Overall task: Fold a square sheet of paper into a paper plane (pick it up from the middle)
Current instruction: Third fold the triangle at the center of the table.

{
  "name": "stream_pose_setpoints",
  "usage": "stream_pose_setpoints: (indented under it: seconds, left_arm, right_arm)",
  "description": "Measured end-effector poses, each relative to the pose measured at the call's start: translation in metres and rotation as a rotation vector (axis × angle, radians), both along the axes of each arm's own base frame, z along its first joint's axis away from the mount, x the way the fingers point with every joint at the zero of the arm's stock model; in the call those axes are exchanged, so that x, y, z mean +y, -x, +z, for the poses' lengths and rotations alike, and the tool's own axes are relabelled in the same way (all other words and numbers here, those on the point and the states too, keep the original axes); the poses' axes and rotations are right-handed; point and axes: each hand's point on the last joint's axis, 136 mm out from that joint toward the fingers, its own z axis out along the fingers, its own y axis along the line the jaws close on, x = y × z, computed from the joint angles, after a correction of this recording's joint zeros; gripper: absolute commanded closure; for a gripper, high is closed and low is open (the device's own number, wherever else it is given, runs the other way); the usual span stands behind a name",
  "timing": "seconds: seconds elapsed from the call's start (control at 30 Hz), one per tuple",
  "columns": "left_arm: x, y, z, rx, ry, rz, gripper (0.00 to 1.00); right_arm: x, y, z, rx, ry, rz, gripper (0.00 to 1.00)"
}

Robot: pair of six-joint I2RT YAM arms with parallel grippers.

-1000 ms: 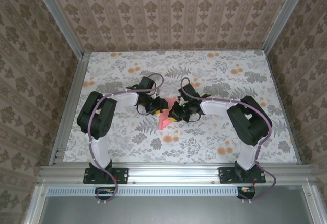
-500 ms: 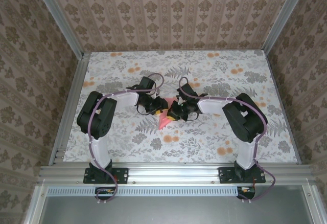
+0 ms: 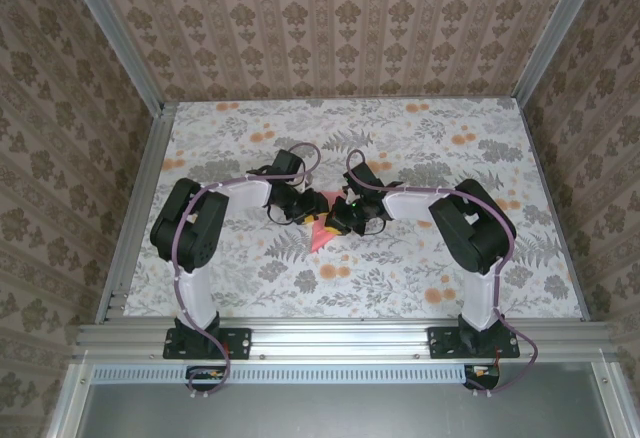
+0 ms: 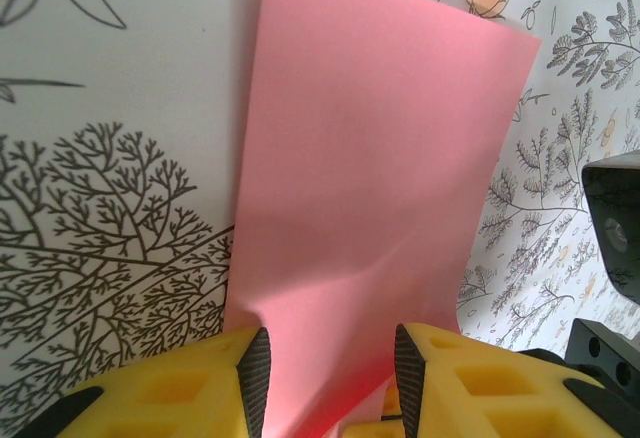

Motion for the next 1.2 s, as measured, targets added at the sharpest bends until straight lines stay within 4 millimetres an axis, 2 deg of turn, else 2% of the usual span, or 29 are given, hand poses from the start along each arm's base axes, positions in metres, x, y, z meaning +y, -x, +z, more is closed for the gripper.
stream_pose_setpoints:
  seconds: [0.67,0.83,1.03,1.1,1.2]
  left_arm:
    - [0.0,-0.001,0.0,-0.005,-0.002,0.003,0.61]
    - [0.0,-0.007,0.005,-0.017,-0.013,0.01,0.66]
    - [-0.008,-0.037,0.031,-0.1,0.008,0.025,0.77]
    - [-0.008,-0.042,0.03,-0.104,0.004,0.031,0.8]
    - [-0.003,-0.041,0.016,-0.076,-0.023,0.037,0.84]
  right_arm:
    - [0.005,0.002,-0.003,0.016,-0.023,0.027,0.95]
    - [0.006,0.003,-0.003,0.005,-0.021,0.041,0.95]
    - [0.005,0.002,-0.004,-0.004,-0.012,0.044,0.95]
    - [0.004,0.002,-0.004,-0.007,-0.008,0.045,0.95]
    - [0.004,0.002,-0.004,-0.011,-0.006,0.047,0.95]
